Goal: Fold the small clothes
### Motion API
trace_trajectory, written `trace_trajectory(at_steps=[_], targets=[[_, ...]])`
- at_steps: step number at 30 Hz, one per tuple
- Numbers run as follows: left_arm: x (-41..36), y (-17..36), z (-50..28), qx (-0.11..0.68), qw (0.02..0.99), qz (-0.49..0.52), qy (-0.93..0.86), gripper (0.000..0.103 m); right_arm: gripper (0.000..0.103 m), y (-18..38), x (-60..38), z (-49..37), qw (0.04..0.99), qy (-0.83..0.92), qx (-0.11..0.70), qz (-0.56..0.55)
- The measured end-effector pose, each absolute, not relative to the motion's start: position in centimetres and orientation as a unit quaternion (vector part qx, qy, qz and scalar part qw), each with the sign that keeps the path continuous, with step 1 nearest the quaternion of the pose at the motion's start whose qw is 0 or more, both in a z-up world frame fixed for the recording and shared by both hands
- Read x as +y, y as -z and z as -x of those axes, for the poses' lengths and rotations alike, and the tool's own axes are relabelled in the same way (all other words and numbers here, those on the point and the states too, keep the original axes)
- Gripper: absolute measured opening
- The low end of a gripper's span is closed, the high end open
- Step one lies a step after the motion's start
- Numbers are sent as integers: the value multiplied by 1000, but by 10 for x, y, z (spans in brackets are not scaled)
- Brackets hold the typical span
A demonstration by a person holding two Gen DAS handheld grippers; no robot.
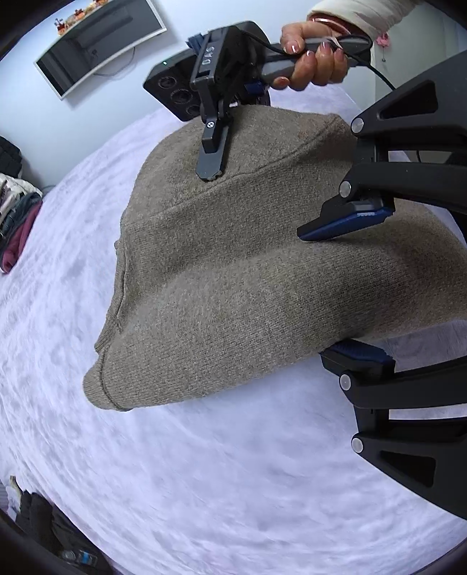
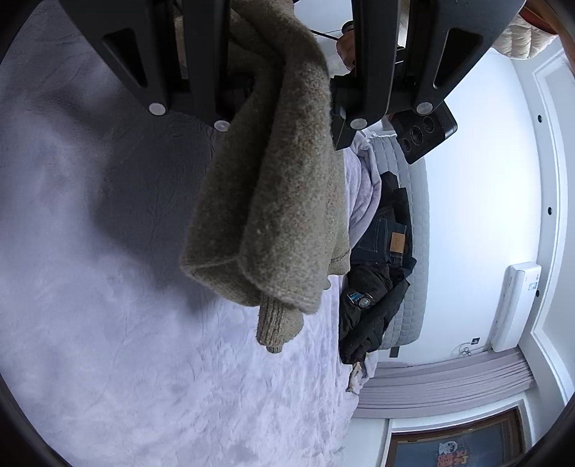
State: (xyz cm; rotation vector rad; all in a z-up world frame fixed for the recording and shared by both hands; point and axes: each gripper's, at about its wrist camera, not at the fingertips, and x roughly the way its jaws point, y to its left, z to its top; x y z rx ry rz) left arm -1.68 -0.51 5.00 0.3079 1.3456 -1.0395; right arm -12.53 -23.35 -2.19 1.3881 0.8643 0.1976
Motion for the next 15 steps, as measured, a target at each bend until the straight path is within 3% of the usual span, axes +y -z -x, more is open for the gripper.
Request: trace_trajectory(at_steps=[4,6,7,8,9,10,15], targets=[[15,-31,11,586,677,-162,414,53,33,43,-225,109,682,-49,429,-590],[25,-31,8,584,687,-165,400,53,38,49,-232,109,687,-4,448,-572],[23,-33,7,583,693,-163,392,53,46,51,-237,110,688,20,458,-562],[27,-34,5,582,698,-162,384,57,56,50,-241,112,690,42,469,-549],[41,-35,3,581,703,-163,375,71,58,46,-244,115,695,62,477,-534],[46,-36,1,577,714,-166,360,76,58,39,-246,120,702,76,481,-520],[68,-38,3,569,732,-166,334,81,58,17,-245,147,705,85,477,-517]])
